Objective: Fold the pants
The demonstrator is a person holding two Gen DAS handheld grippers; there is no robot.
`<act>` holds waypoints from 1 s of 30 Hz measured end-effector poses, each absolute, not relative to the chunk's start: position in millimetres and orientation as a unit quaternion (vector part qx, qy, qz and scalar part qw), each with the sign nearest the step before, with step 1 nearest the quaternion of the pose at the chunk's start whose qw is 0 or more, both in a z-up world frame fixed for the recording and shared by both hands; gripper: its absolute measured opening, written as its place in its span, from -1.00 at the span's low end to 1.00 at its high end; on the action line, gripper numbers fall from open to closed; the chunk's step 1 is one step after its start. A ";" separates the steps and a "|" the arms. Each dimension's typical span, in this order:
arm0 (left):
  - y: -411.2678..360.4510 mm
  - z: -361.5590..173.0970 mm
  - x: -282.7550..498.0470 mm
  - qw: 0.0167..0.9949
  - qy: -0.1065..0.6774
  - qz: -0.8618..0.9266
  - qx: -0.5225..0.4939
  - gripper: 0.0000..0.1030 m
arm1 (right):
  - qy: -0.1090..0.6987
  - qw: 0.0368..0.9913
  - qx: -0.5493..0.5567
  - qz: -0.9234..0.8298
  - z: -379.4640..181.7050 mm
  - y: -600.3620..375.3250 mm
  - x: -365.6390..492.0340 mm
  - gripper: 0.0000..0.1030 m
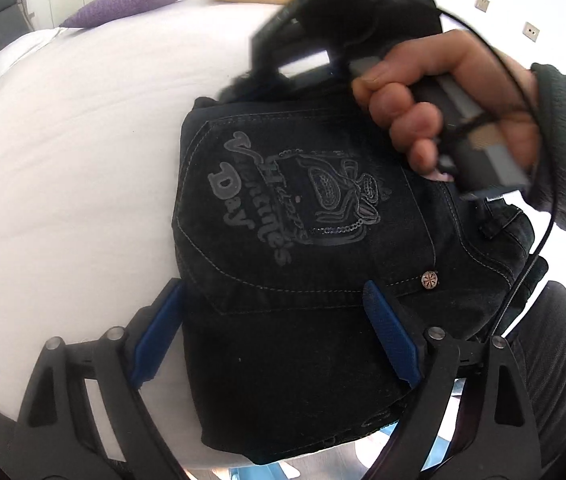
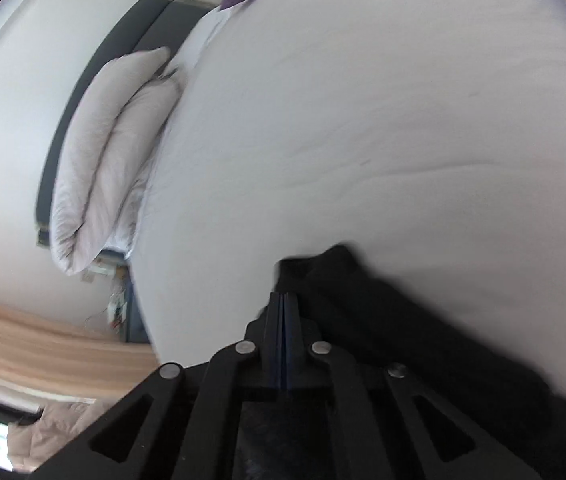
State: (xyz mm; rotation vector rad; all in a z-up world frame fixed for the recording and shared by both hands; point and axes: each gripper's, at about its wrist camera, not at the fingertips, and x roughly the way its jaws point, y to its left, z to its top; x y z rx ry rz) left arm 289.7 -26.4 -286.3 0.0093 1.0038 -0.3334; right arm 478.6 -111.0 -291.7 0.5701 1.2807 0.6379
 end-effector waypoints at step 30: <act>46.1 -280.9 354.1 0.808 0.544 -0.201 -0.110 0.74 | 0.512 0.740 0.363 0.242 -265.6 -285.6 268.2 0.59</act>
